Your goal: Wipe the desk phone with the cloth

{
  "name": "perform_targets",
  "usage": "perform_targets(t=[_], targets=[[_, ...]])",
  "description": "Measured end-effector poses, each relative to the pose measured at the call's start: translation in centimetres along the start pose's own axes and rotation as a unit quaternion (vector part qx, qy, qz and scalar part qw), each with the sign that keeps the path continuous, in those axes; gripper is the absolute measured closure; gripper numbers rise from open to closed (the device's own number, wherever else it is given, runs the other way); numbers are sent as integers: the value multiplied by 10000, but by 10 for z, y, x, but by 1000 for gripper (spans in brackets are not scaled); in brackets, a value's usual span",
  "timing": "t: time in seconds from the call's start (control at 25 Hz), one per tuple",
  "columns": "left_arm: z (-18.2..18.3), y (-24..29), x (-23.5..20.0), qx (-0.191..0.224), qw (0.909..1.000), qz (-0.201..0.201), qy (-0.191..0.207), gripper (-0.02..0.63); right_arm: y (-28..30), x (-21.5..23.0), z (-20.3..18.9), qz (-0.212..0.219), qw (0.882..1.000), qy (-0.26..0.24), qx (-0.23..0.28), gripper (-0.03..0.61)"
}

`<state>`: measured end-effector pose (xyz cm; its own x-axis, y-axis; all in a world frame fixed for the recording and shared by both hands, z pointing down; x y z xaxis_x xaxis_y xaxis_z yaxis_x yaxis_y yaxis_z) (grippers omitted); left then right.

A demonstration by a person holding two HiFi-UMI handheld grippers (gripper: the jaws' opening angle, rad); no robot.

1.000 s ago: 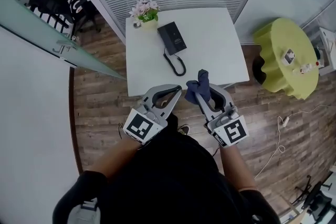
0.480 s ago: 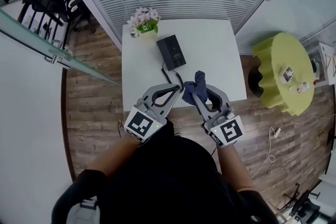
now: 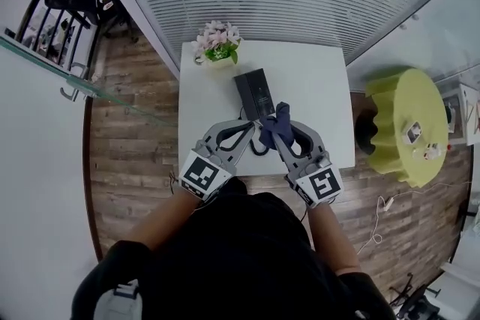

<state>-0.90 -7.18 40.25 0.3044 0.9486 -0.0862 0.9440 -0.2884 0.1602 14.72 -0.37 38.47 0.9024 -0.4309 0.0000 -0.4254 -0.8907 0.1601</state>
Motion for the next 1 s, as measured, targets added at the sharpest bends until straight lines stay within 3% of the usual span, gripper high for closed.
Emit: perform_targets(t=[0.24, 0.48, 0.72, 1.0], targets=[[-13, 9, -27, -134, 9992, 247, -286, 603, 35, 20, -10, 99, 9995, -183, -234, 466], [-40, 29, -51, -342, 9952, 682, -616, 603, 78, 51, -31, 485, 9957, -624, -492, 466], [-78, 51, -73, -671, 9832, 1358, -1020, 603, 126, 76, -66, 1009, 9870, -918, -854, 466], [-107, 72, -108, -641, 9646, 2171, -1357, 603, 176, 102, -106, 1386, 9770, -1177, -1117, 466]])
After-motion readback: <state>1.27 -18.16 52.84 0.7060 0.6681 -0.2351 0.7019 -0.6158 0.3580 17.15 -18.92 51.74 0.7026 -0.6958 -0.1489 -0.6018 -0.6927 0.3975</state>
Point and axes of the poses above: the fingertips, and each gripper's own axes: y forward along the fingers, x to its right, z out of its top, the point moved 8 cm from there along -y, backward along the fingers, and after that the axes turned 1 degree about -y, right-handed, at the moved point
